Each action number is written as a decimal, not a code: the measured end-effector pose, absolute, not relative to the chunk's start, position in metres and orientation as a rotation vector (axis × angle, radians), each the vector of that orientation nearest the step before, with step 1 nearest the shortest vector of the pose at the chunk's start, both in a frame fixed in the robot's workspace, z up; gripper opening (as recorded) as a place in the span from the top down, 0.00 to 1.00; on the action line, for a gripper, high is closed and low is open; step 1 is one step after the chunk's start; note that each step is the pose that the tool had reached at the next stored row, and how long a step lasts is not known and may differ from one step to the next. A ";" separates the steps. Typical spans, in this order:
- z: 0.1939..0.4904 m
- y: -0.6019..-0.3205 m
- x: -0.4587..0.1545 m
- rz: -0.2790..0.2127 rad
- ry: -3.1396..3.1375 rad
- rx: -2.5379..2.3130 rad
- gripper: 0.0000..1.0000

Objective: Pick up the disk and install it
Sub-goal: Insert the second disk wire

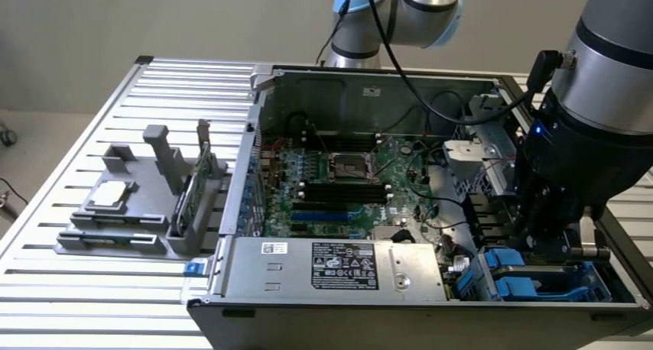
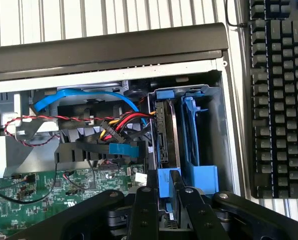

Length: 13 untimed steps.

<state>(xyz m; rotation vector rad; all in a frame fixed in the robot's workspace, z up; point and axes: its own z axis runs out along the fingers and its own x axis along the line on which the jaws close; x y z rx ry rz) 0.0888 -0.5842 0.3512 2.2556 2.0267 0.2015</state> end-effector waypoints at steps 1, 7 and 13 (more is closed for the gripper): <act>0.351 -0.584 0.089 0.202 2.027 2.256 0.76; 0.351 -0.584 0.089 0.201 2.026 2.256 0.76; 0.357 -0.581 0.090 0.192 2.020 2.268 0.76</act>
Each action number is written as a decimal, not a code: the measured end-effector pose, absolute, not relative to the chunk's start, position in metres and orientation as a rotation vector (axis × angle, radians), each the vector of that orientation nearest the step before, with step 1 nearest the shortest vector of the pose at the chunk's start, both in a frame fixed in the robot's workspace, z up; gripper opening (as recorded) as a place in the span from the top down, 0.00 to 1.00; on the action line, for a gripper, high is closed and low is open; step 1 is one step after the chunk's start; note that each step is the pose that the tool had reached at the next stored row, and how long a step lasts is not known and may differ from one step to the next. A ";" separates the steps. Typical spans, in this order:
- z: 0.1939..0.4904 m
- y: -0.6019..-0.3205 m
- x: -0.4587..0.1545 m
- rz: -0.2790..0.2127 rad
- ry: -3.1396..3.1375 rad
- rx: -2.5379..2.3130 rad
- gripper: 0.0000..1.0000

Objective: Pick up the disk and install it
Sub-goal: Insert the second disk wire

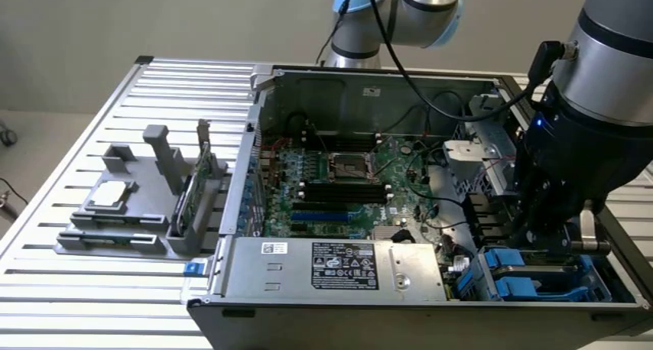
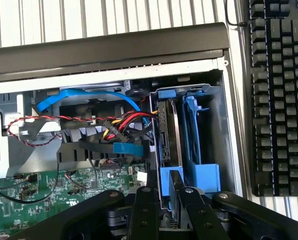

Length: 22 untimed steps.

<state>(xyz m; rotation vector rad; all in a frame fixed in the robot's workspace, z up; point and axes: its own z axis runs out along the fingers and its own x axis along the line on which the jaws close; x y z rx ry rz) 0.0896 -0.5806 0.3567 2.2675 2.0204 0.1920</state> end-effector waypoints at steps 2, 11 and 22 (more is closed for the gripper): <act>0.363 -0.579 0.091 0.188 2.021 2.269 0.76; 0.376 -0.579 0.099 0.183 2.022 2.270 0.76; 0.376 -0.574 0.107 0.183 2.022 2.270 0.76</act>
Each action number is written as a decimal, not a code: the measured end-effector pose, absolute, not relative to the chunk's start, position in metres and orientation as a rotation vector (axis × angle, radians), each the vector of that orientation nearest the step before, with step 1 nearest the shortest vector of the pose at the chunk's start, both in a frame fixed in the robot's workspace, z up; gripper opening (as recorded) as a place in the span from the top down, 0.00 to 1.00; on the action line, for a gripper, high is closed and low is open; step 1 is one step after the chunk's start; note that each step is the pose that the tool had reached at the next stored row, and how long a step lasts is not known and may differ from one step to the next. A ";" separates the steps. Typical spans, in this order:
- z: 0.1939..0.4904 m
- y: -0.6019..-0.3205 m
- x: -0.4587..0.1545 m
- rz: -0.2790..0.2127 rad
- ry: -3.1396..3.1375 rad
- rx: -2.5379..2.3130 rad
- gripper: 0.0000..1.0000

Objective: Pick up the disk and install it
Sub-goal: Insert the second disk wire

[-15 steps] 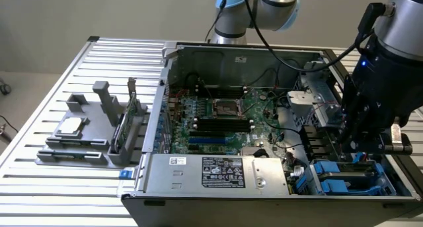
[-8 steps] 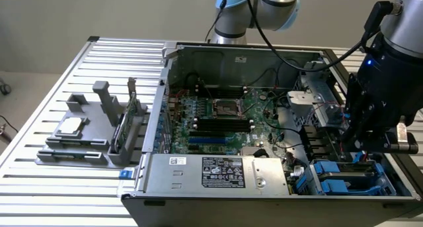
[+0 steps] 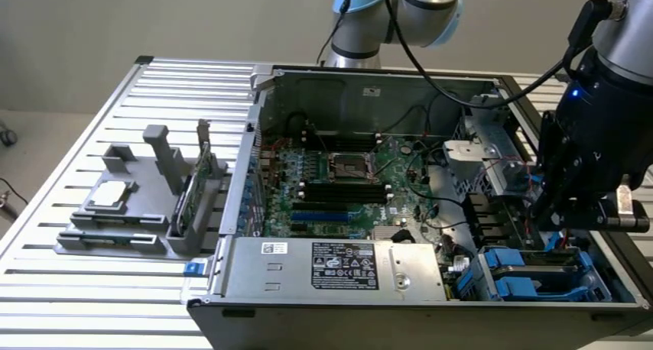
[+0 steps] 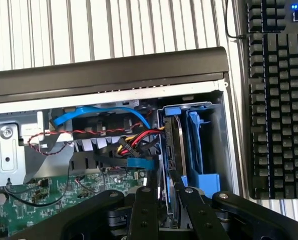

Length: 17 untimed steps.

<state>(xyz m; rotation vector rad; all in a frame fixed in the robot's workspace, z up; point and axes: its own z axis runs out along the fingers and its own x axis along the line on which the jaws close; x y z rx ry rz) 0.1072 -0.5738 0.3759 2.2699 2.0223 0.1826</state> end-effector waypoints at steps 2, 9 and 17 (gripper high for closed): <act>0.376 -0.572 0.108 0.183 2.022 2.270 0.76; 0.376 -0.567 0.110 0.183 2.022 2.270 0.76; 0.373 -0.564 0.112 0.182 2.022 2.270 0.76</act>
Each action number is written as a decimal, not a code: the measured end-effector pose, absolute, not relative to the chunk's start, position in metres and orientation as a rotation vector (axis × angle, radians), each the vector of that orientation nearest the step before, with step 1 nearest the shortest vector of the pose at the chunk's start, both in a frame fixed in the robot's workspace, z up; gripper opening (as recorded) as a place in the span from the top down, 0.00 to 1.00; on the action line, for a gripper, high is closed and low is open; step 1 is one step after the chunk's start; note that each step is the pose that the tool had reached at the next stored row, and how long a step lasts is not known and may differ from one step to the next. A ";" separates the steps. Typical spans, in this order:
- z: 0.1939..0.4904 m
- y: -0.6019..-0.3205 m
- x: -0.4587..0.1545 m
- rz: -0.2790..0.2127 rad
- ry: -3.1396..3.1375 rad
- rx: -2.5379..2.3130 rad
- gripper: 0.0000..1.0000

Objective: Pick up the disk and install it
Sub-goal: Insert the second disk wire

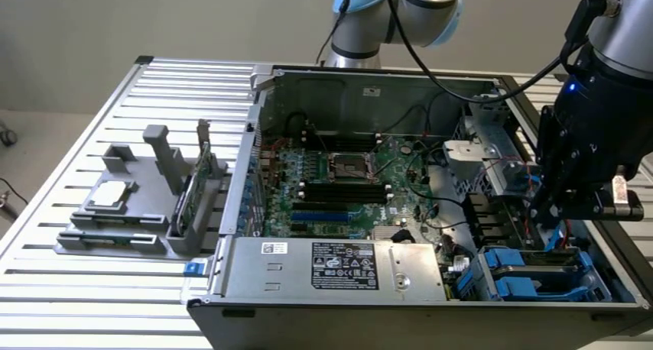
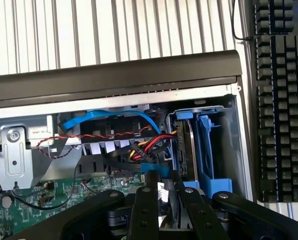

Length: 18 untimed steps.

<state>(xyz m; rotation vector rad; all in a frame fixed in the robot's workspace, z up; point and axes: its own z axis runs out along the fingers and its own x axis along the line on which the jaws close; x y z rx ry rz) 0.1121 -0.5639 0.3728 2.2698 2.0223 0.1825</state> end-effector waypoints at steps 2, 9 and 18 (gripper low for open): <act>0.371 -0.564 0.113 0.182 2.022 2.270 0.76; 0.366 -0.564 0.115 0.182 2.022 2.270 0.76; 0.364 -0.564 0.115 0.182 2.022 2.270 0.84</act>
